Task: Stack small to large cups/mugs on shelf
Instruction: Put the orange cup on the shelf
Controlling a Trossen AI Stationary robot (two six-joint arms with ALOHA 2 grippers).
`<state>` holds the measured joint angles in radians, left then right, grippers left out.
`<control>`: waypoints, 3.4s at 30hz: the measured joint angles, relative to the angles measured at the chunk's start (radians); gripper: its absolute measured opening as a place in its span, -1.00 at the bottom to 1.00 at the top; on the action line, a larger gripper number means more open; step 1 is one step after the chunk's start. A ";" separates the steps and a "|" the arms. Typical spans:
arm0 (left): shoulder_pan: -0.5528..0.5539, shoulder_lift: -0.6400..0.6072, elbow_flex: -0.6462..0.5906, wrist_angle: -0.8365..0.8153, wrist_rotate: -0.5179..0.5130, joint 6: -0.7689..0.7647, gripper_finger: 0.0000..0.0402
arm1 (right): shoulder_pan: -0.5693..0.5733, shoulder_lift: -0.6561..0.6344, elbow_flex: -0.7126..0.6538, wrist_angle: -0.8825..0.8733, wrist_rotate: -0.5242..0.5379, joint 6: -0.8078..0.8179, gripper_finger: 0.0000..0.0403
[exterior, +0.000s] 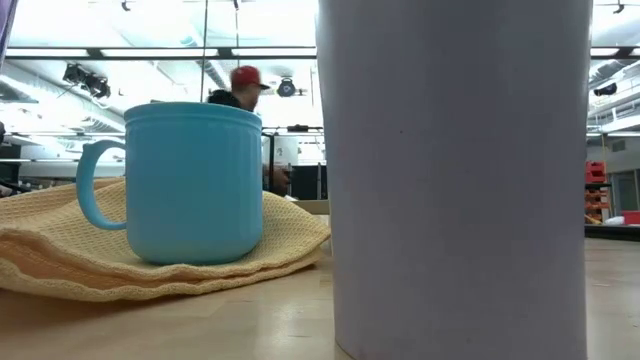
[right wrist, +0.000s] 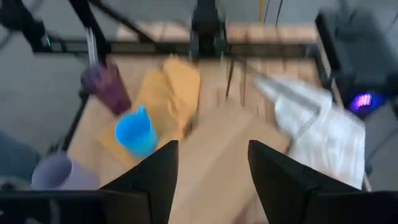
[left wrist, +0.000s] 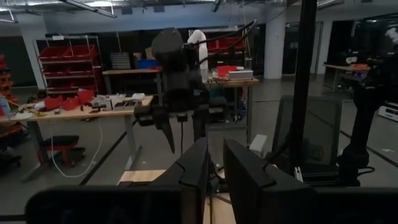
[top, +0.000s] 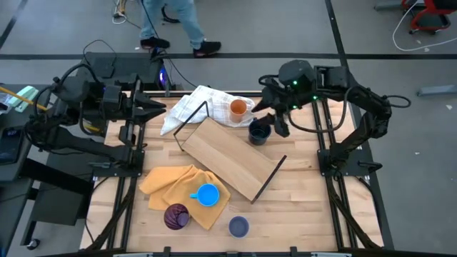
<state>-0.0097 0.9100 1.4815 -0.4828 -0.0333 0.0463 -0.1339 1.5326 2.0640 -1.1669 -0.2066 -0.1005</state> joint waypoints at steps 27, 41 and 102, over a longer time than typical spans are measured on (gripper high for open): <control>0.087 0.039 0.001 -0.061 -0.026 0.159 -0.74 | -0.135 0.099 0.000 0.316 0.340 0.078 -0.27; 0.171 0.153 0.000 0.007 -0.026 0.158 -0.70 | -0.319 0.070 -0.027 -0.071 0.276 -0.066 -0.27; 0.171 0.177 0.000 0.059 -0.026 0.155 -0.58 | -0.497 0.152 -0.661 0.641 0.014 0.144 -0.27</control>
<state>0.1608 1.0866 1.4818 -0.4236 -0.0593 0.2016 -0.6305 1.6848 1.4025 -0.5255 -0.1925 0.0435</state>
